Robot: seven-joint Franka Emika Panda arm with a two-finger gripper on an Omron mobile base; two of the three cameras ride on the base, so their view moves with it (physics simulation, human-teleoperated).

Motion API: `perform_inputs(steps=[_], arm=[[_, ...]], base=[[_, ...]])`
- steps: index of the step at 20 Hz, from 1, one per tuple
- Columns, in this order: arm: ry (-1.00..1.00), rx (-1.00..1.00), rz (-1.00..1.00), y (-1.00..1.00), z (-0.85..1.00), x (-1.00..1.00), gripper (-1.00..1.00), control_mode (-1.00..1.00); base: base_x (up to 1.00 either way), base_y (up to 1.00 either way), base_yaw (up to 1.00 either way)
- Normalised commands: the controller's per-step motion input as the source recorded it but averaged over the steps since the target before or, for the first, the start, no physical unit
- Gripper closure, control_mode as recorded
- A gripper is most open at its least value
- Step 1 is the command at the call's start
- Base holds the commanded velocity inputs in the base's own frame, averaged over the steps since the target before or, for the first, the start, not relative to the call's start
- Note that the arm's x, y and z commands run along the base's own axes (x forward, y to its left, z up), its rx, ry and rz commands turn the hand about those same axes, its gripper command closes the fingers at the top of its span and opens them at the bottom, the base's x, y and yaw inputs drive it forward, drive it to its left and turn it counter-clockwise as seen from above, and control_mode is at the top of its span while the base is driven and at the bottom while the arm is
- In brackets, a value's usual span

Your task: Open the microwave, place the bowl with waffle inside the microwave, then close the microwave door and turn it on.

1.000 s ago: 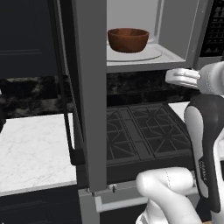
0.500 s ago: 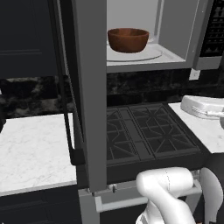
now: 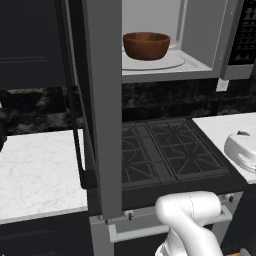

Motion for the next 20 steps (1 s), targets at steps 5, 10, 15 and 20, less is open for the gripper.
perform_inputs(steps=[5,10,15,20], arm=[[0.0,-0.09,0.0,0.19,0.0,-0.65,-1.0,-1.0],[-0.06,-0.1,0.0,0.47,-0.02,-0.55,-1.0,-1.0],[-0.13,-0.05,0.0,0.48,0.0,-0.68,-1.0,-1.0],[-0.05,-0.07,0.0,0.7,0.0,-0.39,-1.0,-1.0]], base=[[0.0,0.0,0.0],[0.0,0.0,0.0],[0.0,0.0,0.0],[0.0,0.0,0.0]])
